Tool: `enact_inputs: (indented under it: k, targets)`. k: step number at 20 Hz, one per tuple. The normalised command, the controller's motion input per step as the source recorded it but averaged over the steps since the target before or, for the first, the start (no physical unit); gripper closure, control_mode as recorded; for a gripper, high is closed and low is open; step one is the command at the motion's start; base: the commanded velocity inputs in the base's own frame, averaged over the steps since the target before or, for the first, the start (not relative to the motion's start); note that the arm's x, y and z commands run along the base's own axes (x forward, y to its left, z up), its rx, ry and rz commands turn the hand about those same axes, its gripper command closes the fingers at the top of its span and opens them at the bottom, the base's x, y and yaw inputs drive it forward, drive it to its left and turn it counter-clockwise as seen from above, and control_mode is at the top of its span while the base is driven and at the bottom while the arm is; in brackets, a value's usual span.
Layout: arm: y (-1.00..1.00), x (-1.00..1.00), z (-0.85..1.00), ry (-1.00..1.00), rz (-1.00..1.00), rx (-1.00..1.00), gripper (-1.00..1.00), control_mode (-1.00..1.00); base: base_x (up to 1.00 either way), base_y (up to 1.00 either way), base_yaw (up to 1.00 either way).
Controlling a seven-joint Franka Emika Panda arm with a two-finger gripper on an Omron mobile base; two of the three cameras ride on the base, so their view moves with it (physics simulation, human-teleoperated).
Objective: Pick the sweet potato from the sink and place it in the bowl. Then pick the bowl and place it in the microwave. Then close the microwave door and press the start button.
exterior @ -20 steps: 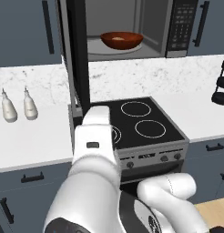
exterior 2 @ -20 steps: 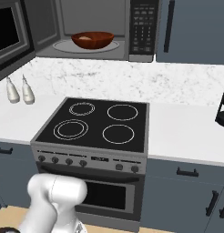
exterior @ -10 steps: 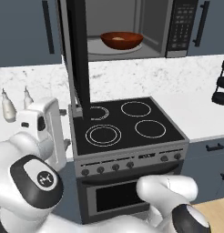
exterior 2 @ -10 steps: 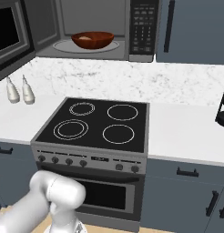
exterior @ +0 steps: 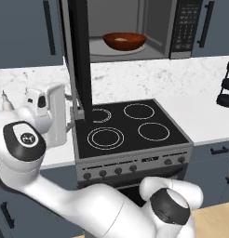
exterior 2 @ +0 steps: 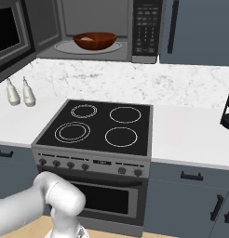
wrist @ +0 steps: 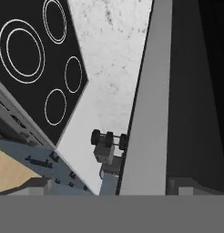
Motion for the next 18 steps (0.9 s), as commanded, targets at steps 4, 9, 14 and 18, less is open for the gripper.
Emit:
enact_inputs:
  k: [4, 9, 14, 18]
  targets:
    - [-0.99, 0.01, 0.11, -0.16, -0.02, 0.00, -1.00, -1.00, 0.00, 0.00, 0.00]
    - [-1.00, 0.02, 0.09, -0.16, 0.00, 0.00, -1.00, -1.00, 0.00, 0.00, 0.00]
    - [-1.00, 0.45, 0.12, -0.10, 0.03, 0.00, -1.00, -1.00, 0.00, 0.00, 0.00]
    - [-1.00, 0.87, 0.11, -0.03, 0.03, 0.00, -1.00, -1.00, 0.00, 0.00, 0.00]
